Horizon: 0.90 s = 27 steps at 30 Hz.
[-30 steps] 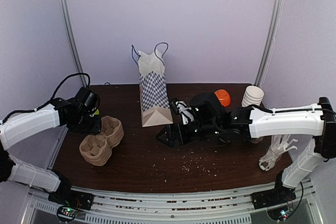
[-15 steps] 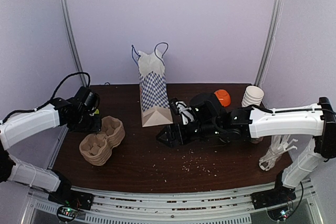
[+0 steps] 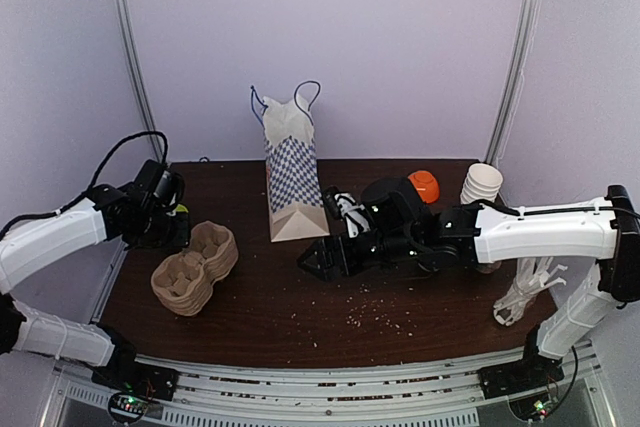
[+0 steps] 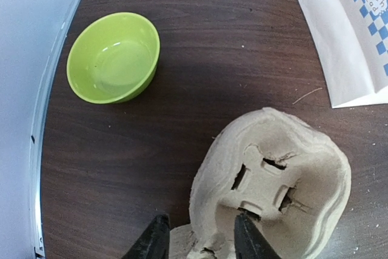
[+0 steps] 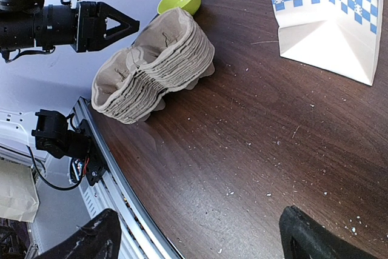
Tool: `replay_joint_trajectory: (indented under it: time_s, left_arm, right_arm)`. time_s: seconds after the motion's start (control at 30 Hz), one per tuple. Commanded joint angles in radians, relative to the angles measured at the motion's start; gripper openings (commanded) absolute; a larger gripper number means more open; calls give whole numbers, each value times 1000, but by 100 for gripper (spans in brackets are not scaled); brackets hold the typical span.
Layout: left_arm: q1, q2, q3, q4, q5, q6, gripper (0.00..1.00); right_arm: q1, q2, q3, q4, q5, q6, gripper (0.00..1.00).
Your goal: Pack the takeout coffee
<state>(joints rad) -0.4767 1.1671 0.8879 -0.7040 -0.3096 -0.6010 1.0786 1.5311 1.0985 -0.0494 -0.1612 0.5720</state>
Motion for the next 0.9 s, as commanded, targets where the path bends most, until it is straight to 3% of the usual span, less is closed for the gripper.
replay_joint_trajectory:
  time_s: [0.0, 0.2, 0.57, 0.87]
  left_arm:
    - [9, 27, -8, 46, 8, 11, 40]
    - [19, 65, -30, 84, 15, 19, 36]
    - [22, 52, -34, 89, 22, 26, 0]
    - [22, -11, 11, 35, 31, 22, 0]
  right_arm:
    - [1, -7, 7, -3, 14, -3, 93]
    - [0, -9, 10, -12, 20, -6, 93]
    - [1, -4, 11, -13, 22, -7, 93]
    - [0, 15, 26, -11, 14, -3, 93]
